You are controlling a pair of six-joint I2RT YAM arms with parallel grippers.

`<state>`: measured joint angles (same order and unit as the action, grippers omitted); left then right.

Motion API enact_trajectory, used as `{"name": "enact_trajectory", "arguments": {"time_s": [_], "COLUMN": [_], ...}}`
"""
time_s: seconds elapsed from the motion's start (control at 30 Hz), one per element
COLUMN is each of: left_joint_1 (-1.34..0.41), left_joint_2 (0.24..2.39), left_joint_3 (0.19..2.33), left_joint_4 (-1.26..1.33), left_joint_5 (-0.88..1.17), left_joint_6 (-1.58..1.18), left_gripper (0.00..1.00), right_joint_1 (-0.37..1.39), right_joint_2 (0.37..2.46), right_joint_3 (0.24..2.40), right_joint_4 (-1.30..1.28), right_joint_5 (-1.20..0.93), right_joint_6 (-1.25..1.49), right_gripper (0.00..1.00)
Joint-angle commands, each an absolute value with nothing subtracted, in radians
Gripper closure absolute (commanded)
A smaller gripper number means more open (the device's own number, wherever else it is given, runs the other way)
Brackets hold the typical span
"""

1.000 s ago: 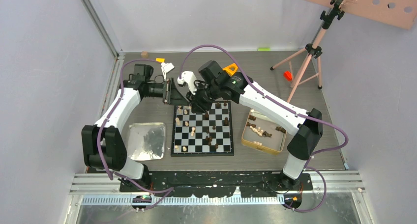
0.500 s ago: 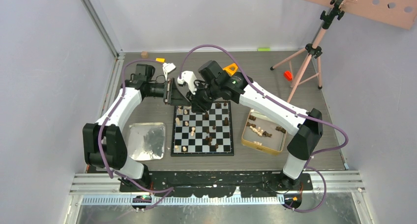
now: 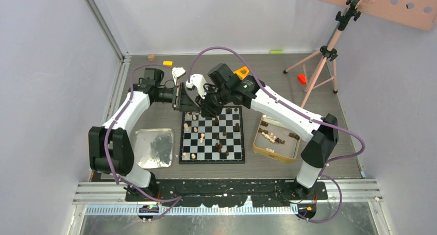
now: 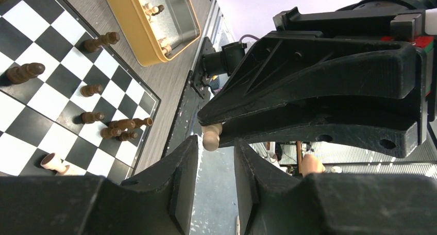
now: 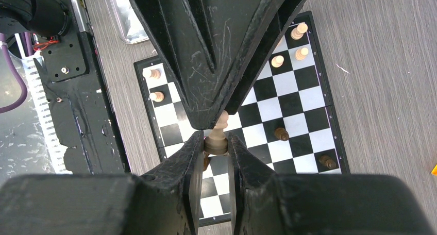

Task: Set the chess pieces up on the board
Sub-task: Place the chess piece on the chessboard.

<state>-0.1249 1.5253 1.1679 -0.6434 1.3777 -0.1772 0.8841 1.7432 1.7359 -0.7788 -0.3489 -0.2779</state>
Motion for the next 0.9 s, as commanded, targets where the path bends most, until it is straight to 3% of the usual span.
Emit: {"name": "enact_trajectory", "arguments": {"time_s": [0.0,0.63,0.77,0.87], "left_joint_1": [-0.135,-0.142,-0.143,-0.143], "left_joint_2": [1.533,1.538,1.539,1.527], "left_joint_3": [1.169,1.169,1.166,1.162], "left_joint_4": [-0.622,-0.621,-0.621,-0.621], "left_joint_5": [1.421,1.423,1.423,1.418], "left_joint_6": [-0.184,-0.183,-0.177,-0.164], "left_gripper": [0.67,0.83,0.91,0.98], "right_joint_1": [0.882,0.882,0.882,0.882], "right_joint_2": [1.712,1.724,1.723,1.718], "right_joint_3": [1.754,1.76,1.757,1.752], "right_joint_4": [-0.74,-0.739,-0.74,-0.739], "right_joint_5": [-0.342,-0.35,-0.348,-0.342], "right_joint_6": [-0.283,-0.279,-0.278,-0.274], "right_gripper": [0.97,0.96,0.92,0.81]}}
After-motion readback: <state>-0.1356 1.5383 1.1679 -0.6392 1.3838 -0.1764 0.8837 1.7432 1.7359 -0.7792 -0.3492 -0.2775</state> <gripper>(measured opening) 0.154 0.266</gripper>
